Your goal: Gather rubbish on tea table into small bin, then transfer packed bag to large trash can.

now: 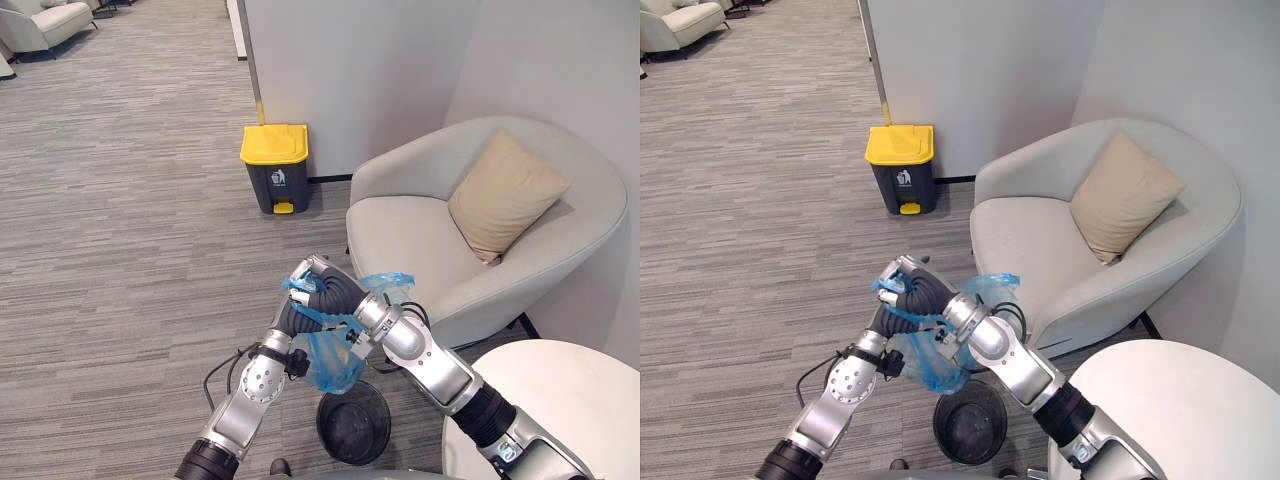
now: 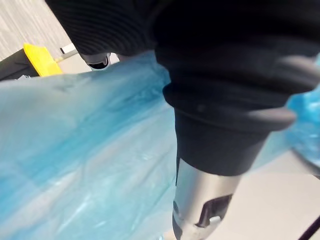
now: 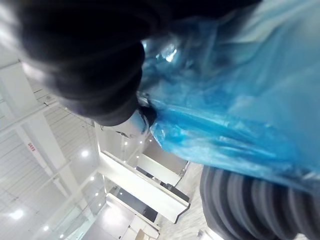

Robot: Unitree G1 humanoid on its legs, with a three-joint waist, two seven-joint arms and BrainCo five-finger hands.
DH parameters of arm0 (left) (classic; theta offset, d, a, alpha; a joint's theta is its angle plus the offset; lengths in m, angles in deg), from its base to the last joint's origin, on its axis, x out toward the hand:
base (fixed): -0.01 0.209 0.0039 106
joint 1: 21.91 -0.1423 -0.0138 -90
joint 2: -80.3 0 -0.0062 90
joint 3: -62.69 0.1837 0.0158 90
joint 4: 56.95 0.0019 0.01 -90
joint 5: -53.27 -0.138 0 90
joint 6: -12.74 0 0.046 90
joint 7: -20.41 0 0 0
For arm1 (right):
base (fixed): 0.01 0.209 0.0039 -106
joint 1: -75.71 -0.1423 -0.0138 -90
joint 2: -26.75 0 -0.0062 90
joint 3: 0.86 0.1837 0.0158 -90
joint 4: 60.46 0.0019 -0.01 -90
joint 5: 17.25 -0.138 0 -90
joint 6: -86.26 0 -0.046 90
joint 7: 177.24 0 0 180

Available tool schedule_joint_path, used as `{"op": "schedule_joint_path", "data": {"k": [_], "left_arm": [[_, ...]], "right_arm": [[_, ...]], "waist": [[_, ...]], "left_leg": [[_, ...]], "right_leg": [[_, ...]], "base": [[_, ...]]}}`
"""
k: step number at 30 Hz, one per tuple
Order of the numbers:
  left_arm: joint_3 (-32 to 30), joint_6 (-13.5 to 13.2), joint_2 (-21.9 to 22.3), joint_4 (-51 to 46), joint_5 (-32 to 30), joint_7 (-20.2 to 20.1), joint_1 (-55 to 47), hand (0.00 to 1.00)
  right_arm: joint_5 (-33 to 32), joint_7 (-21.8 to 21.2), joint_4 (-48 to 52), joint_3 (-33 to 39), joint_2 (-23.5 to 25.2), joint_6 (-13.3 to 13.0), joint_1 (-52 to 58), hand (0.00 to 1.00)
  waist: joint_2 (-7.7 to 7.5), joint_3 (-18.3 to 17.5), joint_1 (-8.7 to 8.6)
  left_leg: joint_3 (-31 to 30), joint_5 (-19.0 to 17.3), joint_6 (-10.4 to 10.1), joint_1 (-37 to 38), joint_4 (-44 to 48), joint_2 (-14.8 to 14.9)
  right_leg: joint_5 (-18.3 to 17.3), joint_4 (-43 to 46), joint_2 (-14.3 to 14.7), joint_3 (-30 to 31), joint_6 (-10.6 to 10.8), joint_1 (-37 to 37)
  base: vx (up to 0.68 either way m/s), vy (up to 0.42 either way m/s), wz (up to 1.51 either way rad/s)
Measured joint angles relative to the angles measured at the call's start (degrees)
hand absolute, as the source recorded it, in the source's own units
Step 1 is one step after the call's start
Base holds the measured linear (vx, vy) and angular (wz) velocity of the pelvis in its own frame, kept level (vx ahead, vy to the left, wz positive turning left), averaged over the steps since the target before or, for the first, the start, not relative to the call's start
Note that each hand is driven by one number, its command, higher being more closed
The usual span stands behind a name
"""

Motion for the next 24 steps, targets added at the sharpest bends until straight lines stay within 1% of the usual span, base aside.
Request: {"op": "schedule_joint_path", "data": {"k": [3,6,11,16,19,24], "left_arm": [[0.0,0.5,0.8,1.0,0.0,-0.1,-0.3,0.00],[0.2,0.5,1.5,2.9,0.1,-0.3,-0.5,0.00],[1.1,0.5,1.4,6.6,0.1,-1.3,-0.5,0.00],[1.3,0.6,1.4,9.7,0.1,-1.4,-0.5,0.00],[1.3,0.6,1.4,11.1,0.0,-1.4,-0.5,0.00],[1.3,1.6,1.4,11.7,0.0,-1.4,-1.2,0.00]], "right_arm": [[0.0,0.1,0.0,0.0,0.1,0.0,0.0,1.00],[0.2,0.2,-0.3,0.2,0.1,0.1,0.0,1.00],[0.6,0.4,-0.7,0.6,0.1,0.8,0.0,1.00],[0.6,1.2,-1.5,2.0,0.1,0.9,0.0,1.00],[0.5,1.4,-1.5,2.5,0.1,0.9,-1.1,1.00],[-1.0,1.4,-1.4,2.6,0.6,0.9,-3.5,1.00]], "waist": [[0.01,0.0,0.00],[-0.08,-0.1,0.02],[-0.22,-0.2,0.08],[-1.03,-0.7,0.13],[-1.15,-0.7,0.10],[-1.17,-0.7,0.11]], "left_leg": [[-0.1,0.1,0.0,0.0,0.0,0.0],[-0.3,0.1,0.0,-0.1,-0.2,0.1],[-0.6,0.2,0.0,-0.2,-0.3,0.2],[-0.7,0.2,0.0,-0.4,0.0,0.2],[-0.8,0.2,0.0,-0.5,0.0,0.2],[-0.8,0.2,0.0,-0.4,-0.2,0.3]], "right_leg": [[0.0,0.0,0.0,-0.1,0.0,0.0],[0.0,0.0,0.0,-0.3,0.0,0.1],[0.0,-0.1,0.1,-0.5,0.0,0.1],[0.0,-0.4,0.2,-0.6,0.0,0.2],[0.0,-0.4,0.2,-0.7,0.0,0.3],[0.0,-0.3,0.3,-0.7,0.0,0.5]], "base": [[0.00,0.000,0.00],[-0.01,0.003,0.03],[0.00,0.000,0.01],[0.00,0.000,0.00],[0.00,0.000,0.00],[0.00,0.000,0.00]]}}
